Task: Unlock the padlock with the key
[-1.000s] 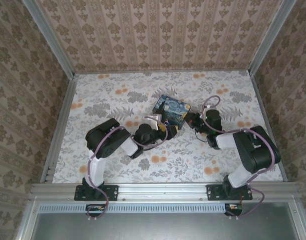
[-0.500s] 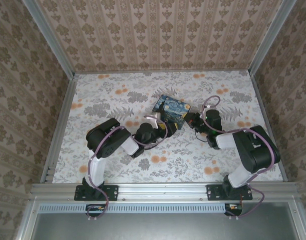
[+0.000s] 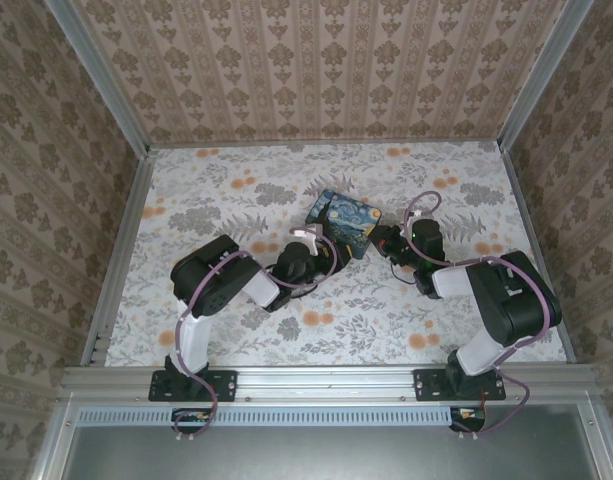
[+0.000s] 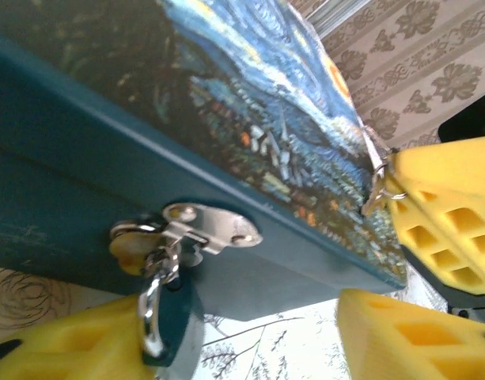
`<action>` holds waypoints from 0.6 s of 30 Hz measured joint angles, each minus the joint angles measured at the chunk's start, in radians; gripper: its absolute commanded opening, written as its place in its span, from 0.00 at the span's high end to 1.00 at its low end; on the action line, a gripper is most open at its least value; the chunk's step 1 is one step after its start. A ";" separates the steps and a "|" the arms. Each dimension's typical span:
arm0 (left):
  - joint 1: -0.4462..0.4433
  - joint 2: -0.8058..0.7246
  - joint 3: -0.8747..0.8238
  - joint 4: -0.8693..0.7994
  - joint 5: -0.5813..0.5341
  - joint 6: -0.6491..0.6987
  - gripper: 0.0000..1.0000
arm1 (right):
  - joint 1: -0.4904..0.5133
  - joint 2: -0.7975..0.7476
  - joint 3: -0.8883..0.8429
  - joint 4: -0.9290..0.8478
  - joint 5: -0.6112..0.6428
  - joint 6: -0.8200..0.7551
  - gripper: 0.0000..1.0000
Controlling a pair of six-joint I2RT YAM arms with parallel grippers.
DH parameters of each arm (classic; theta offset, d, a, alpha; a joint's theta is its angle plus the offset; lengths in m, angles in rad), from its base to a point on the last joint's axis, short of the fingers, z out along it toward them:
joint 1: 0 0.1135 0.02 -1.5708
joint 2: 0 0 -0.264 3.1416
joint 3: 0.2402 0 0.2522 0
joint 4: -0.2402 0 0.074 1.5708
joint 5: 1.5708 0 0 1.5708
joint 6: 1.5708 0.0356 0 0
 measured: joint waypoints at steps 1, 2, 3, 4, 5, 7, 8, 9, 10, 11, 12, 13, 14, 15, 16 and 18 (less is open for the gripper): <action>0.001 0.000 0.000 -0.005 0.000 0.000 0.51 | 0.000 0.000 0.000 0.000 0.000 0.000 1.00; 0.002 0.000 -0.001 -0.008 -0.002 -0.001 0.52 | 0.000 0.000 0.000 0.000 0.000 0.000 1.00; 0.003 0.000 -0.002 -0.011 -0.003 -0.003 0.54 | 0.000 0.000 0.000 0.000 0.000 0.000 1.00; 0.006 0.000 -0.003 -0.013 -0.002 -0.004 0.56 | 0.000 0.000 0.000 0.000 0.000 0.000 1.00; 0.007 0.000 -0.005 -0.013 -0.002 -0.007 0.58 | 0.000 0.000 0.000 0.000 0.000 0.000 1.00; 0.009 0.000 -0.009 -0.012 -0.002 -0.008 0.61 | 0.000 0.000 0.000 0.000 0.000 0.000 1.00; 0.012 0.000 -0.011 -0.014 -0.002 -0.009 0.63 | 0.000 0.000 0.000 0.000 0.000 0.000 1.00; 0.014 0.000 -0.012 -0.014 -0.001 -0.011 0.64 | 0.000 0.000 0.000 0.000 0.000 0.000 1.00; 0.014 0.000 -0.013 -0.016 0.002 -0.013 0.65 | 0.000 0.000 0.000 0.000 0.000 0.000 1.00; 0.018 0.000 -0.014 -0.015 0.002 -0.014 0.67 | 0.000 0.000 0.000 0.000 0.000 0.000 1.00; 0.020 0.000 -0.015 -0.017 0.004 -0.015 0.70 | 0.000 0.000 0.000 0.000 0.000 0.000 1.00; 0.021 0.000 -0.016 -0.020 0.005 -0.017 0.72 | 0.000 0.000 0.000 0.000 0.000 0.000 1.00; 0.024 0.000 -0.017 -0.023 0.005 -0.018 0.73 | 0.000 0.000 0.000 0.000 0.000 0.000 1.00; 0.027 0.000 -0.019 -0.023 0.006 -0.019 0.74 | 0.000 0.000 0.000 0.000 0.000 0.000 1.00; 0.027 0.000 -0.019 -0.024 0.008 -0.019 0.76 | 0.000 0.000 0.000 0.000 0.000 0.000 1.00; 0.031 0.000 -0.020 -0.031 0.010 -0.021 0.83 | 0.000 0.000 0.000 0.000 0.000 0.000 1.00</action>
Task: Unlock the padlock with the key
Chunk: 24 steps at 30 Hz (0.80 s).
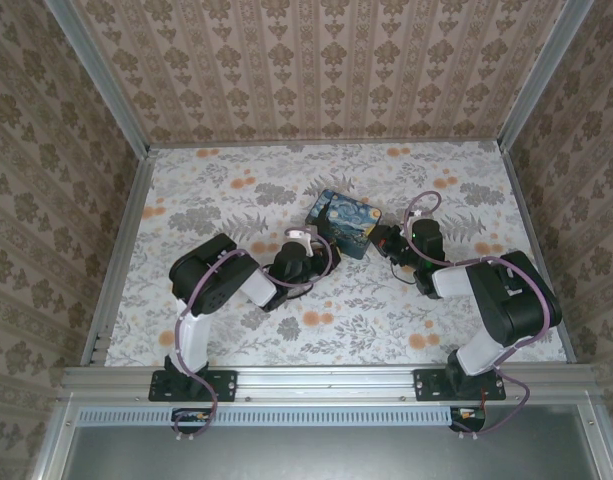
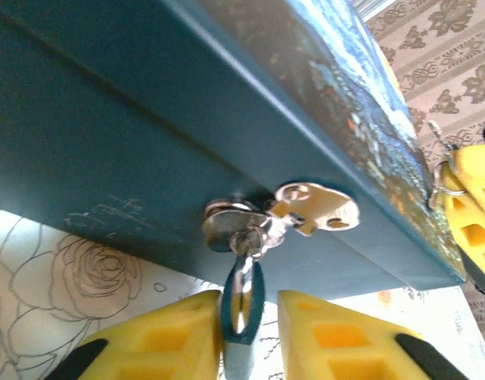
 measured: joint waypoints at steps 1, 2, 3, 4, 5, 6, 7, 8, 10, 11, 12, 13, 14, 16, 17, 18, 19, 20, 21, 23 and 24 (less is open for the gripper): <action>0.002 0.000 -0.001 -0.003 0.003 -0.001 0.85 | 0.000 0.000 0.000 0.000 0.000 0.000 1.00; 0.003 0.000 -0.001 -0.003 0.005 -0.002 0.87 | 0.000 0.000 0.000 0.000 -0.001 0.000 1.00; 0.006 0.000 -0.001 -0.003 0.010 -0.001 0.91 | 0.000 0.000 0.000 0.000 -0.001 0.000 1.00; 0.008 0.000 -0.001 0.000 0.013 -0.004 0.93 | 0.000 0.000 0.000 0.000 -0.001 0.000 1.00; 0.009 0.000 -0.002 0.005 0.016 -0.008 0.96 | 0.000 0.000 0.000 0.000 -0.002 0.000 1.00; 0.010 -0.002 -0.001 0.007 0.020 -0.011 0.97 | 0.000 0.000 0.000 0.000 -0.003 0.000 1.00; 0.012 -0.003 -0.001 0.007 0.023 -0.012 1.00 | 0.000 0.000 0.000 0.000 -0.005 0.000 1.00; 0.016 -0.003 -0.001 0.006 0.028 -0.015 1.00 | 0.000 0.000 0.000 -0.001 -0.006 0.000 1.00; 0.021 -0.003 -0.001 0.005 0.040 -0.016 1.00 | 0.000 0.000 0.000 -0.002 -0.010 0.000 1.00; 0.023 -0.004 -0.001 0.005 0.043 -0.016 1.00 | 0.000 -0.001 0.002 -0.005 -0.013 0.000 1.00; 0.024 -0.004 -0.001 0.005 0.045 -0.016 1.00 | 0.000 -0.003 0.002 -0.008 -0.014 -0.001 1.00; 0.026 -0.004 -0.001 0.004 0.049 -0.018 1.00 | 0.000 -0.007 0.002 -0.016 -0.018 -0.001 1.00; 0.029 -0.005 -0.001 0.003 0.051 -0.021 1.00 | 0.000 -0.016 0.002 -0.029 -0.024 -0.002 1.00; 0.035 -0.011 -0.005 -0.004 0.053 -0.027 1.00 | 0.000 -0.042 0.002 -0.064 -0.040 -0.005 1.00; 0.040 -0.016 -0.013 -0.005 0.055 -0.030 1.00 | 0.000 -0.061 0.002 -0.085 -0.048 -0.008 1.00; 0.043 -0.023 -0.021 -0.007 0.056 -0.031 1.00 | 0.000 -0.080 0.001 -0.099 -0.057 -0.010 1.00; 0.048 -0.034 -0.032 -0.009 0.056 -0.033 1.00 | 0.000 -0.109 -0.001 -0.115 -0.067 -0.014 1.00; 0.052 -0.045 -0.045 -0.013 0.055 -0.037 1.00 | 0.001 -0.139 -0.004 -0.132 -0.076 -0.020 1.00; 0.055 -0.055 -0.055 -0.017 0.055 -0.041 1.00 | 0.003 -0.166 -0.008 -0.140 -0.084 -0.025 1.00; 0.058 -0.081 -0.081 -0.027 0.045 -0.051 1.00 | 0.009 -0.237 -0.023 -0.163 -0.098 -0.031 1.00; 0.060 -0.094 -0.093 -0.032 0.042 -0.055 1.00 | 0.016 -0.271 -0.032 -0.174 -0.104 -0.034 1.00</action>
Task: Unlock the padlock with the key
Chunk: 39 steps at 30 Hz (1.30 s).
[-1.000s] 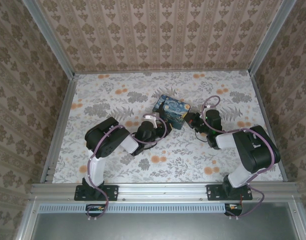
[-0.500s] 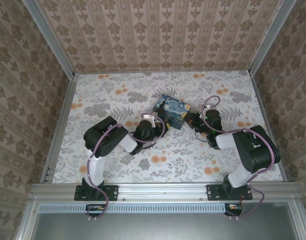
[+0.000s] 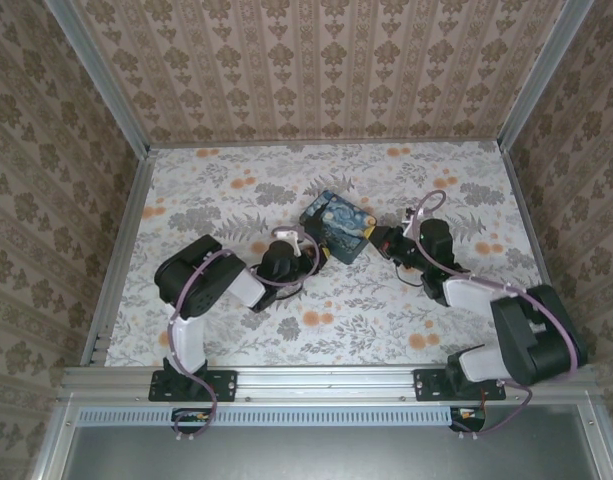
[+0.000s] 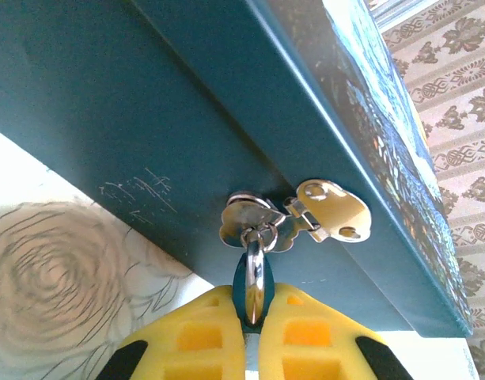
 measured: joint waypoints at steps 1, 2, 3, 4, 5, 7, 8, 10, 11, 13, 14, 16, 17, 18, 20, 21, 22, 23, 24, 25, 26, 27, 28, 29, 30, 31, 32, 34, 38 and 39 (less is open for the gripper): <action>0.000 -0.014 -0.013 -0.007 -0.005 -0.005 1.00 | 0.009 -0.036 -0.010 -0.012 -0.007 -0.002 1.00; 0.001 -0.030 -0.028 -0.014 -0.010 -0.012 1.00 | 0.020 -0.072 -0.022 -0.023 -0.013 -0.003 1.00; 0.001 -0.042 -0.041 -0.019 -0.014 -0.019 1.00 | 0.031 -0.099 -0.033 -0.033 -0.016 -0.005 1.00; 0.000 -0.058 -0.055 -0.025 -0.019 -0.026 1.00 | 0.042 -0.129 -0.047 -0.043 -0.018 -0.007 1.00; 0.000 -0.074 -0.068 -0.034 -0.022 -0.034 1.00 | 0.053 -0.157 -0.065 -0.053 -0.018 -0.008 1.00; -0.004 -0.107 -0.087 -0.061 -0.027 -0.053 1.00 | 0.076 -0.206 -0.100 -0.073 -0.017 -0.008 1.00; -0.007 -0.121 -0.094 -0.078 -0.031 -0.063 1.00 | 0.091 -0.230 -0.121 -0.084 -0.012 -0.008 1.00; -0.018 -0.152 -0.099 -0.119 -0.035 -0.085 1.00 | 0.122 -0.266 -0.159 -0.100 0.000 -0.002 1.00; -0.027 -0.168 -0.099 -0.142 -0.039 -0.097 1.00 | 0.142 -0.280 -0.178 -0.110 0.013 0.001 1.00; -0.044 -0.190 -0.099 -0.175 -0.039 -0.117 1.00 | 0.182 -0.297 -0.210 -0.115 0.038 0.010 1.00; -0.053 -0.196 -0.098 -0.187 -0.039 -0.127 1.00 | 0.206 -0.301 -0.225 -0.117 0.053 0.015 1.00; -0.071 -0.202 -0.097 -0.209 -0.039 -0.144 1.00 | 0.249 -0.301 -0.247 -0.116 0.083 0.027 1.00; -0.079 -0.202 -0.095 -0.217 -0.038 -0.152 1.00 | 0.266 -0.300 -0.254 -0.116 0.094 0.031 1.00; -0.086 -0.202 -0.095 -0.220 -0.037 -0.158 1.00 | 0.283 -0.297 -0.263 -0.111 0.105 0.034 1.00; -0.097 -0.202 -0.090 -0.225 -0.036 -0.167 1.00 | 0.300 -0.279 -0.272 -0.101 0.124 0.037 1.00; -0.103 -0.202 -0.089 -0.227 -0.036 -0.174 1.00 | 0.304 -0.265 -0.275 -0.092 0.129 0.038 1.00; -0.109 -0.202 -0.089 -0.227 -0.036 -0.177 1.00 | 0.306 -0.249 -0.276 -0.081 0.136 0.038 1.00; -0.113 -0.202 -0.089 -0.227 -0.036 -0.180 1.00 | 0.306 -0.235 -0.277 -0.069 0.142 0.038 1.00; -0.119 -0.202 -0.089 -0.227 -0.035 -0.182 1.00 | 0.306 -0.219 -0.277 -0.060 0.147 0.038 1.00; -0.126 -0.202 -0.089 -0.227 -0.035 -0.185 1.00 | 0.306 -0.205 -0.277 -0.050 0.151 0.037 1.00; -0.132 -0.202 -0.088 -0.228 -0.035 -0.185 1.00 | 0.306 -0.192 -0.277 -0.041 0.153 0.037 1.00; -0.138 -0.202 -0.087 -0.230 -0.035 -0.185 1.00 | 0.305 -0.179 -0.275 -0.036 0.154 0.034 1.00; -0.145 -0.202 -0.086 -0.231 -0.032 -0.186 1.00 | 0.305 -0.164 -0.270 -0.034 0.154 0.031 1.00; -0.150 -0.202 -0.086 -0.231 -0.031 -0.187 1.00 | 0.304 -0.153 -0.263 -0.034 0.154 0.028 1.00; -0.155 -0.202 -0.086 -0.231 -0.029 -0.190 1.00 | 0.300 -0.138 -0.254 -0.033 0.153 0.024 1.00; -0.159 -0.202 -0.086 -0.231 -0.028 -0.193 1.00 | 0.293 -0.125 -0.242 -0.033 0.152 0.017 1.00; -0.163 -0.202 -0.086 -0.231 -0.027 -0.195 1.00 | 0.283 -0.114 -0.234 -0.029 0.150 0.012 1.00; -0.169 -0.202 -0.086 -0.231 -0.028 -0.200 1.00 | 0.243 -0.081 -0.215 -0.007 0.144 0.003 1.00; -0.172 -0.202 -0.086 -0.229 -0.028 -0.204 1.00 | 0.166 -0.019 -0.176 0.012 0.116 -0.007 1.00; -0.172 -0.202 -0.086 -0.226 -0.028 -0.207 1.00 | 0.154 -0.005 -0.167 0.013 0.108 -0.012 1.00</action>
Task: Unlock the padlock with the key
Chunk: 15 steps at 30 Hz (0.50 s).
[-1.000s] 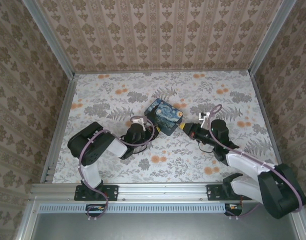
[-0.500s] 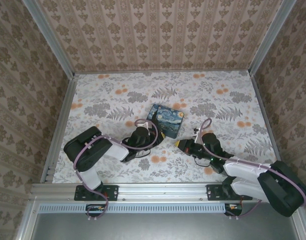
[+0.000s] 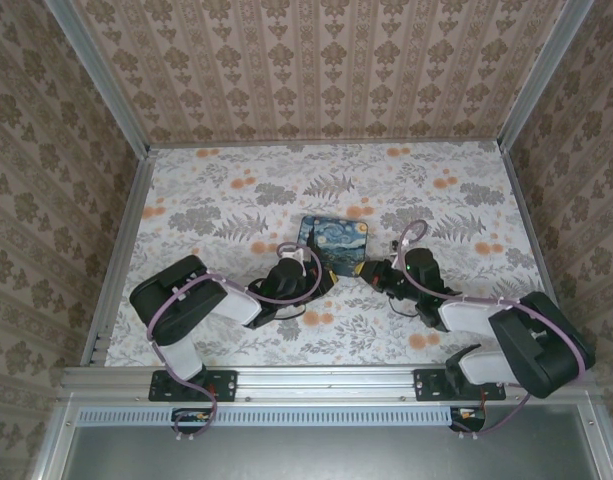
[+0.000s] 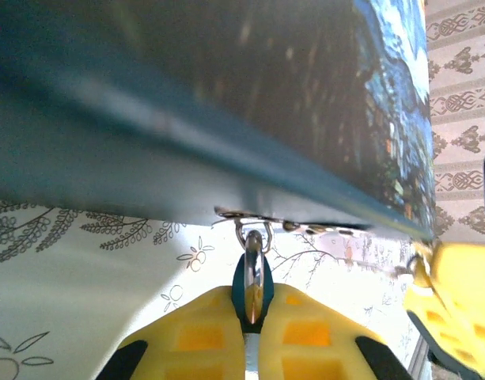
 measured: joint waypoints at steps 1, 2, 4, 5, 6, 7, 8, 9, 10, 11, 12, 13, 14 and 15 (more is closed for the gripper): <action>0.000 0.000 0.000 0.003 -0.001 -0.002 1.00 | -0.012 0.019 0.014 0.000 -0.011 -0.006 1.00; 0.000 0.000 0.000 0.006 0.000 -0.005 1.00 | -0.021 0.034 0.028 0.000 -0.022 -0.010 1.00; 0.000 0.000 0.000 0.016 0.000 -0.014 1.00 | -0.036 0.065 0.050 0.011 -0.043 -0.013 1.00; 0.000 0.000 0.000 0.020 0.000 -0.020 1.00 | -0.041 0.078 0.055 0.020 -0.052 -0.011 1.00; 0.000 0.002 0.000 0.026 0.000 -0.027 1.00 | -0.044 0.082 0.054 0.026 -0.058 -0.011 1.00; 0.000 0.006 0.000 0.037 0.000 -0.035 1.00 | -0.046 0.080 0.048 0.037 -0.066 -0.010 1.00; -0.001 0.015 0.000 0.052 -0.001 -0.046 1.00 | -0.047 0.071 0.037 0.047 -0.069 -0.005 1.00; -0.002 0.026 0.001 0.070 -0.002 -0.055 1.00 | -0.047 0.057 0.023 0.052 -0.071 -0.002 1.00; -0.004 0.040 0.002 0.095 -0.004 -0.064 1.00 | -0.047 0.029 0.002 0.052 -0.070 0.005 1.00; -0.005 0.052 0.004 0.121 -0.005 -0.076 1.00 | -0.047 -0.006 -0.021 0.051 -0.069 0.013 1.00; -0.006 0.064 0.007 0.142 -0.006 -0.084 1.00 | -0.046 -0.043 -0.040 0.043 -0.067 0.019 1.00; -0.006 0.079 0.013 0.165 -0.012 -0.094 1.00 | -0.046 -0.082 -0.055 0.024 -0.061 0.026 1.00; -0.006 0.092 0.018 0.188 -0.016 -0.105 1.00 | -0.046 -0.139 -0.071 -0.005 -0.055 0.034 1.00; -0.006 0.105 0.023 0.209 -0.020 -0.114 1.00 | -0.045 -0.185 -0.081 -0.028 -0.045 0.043 1.00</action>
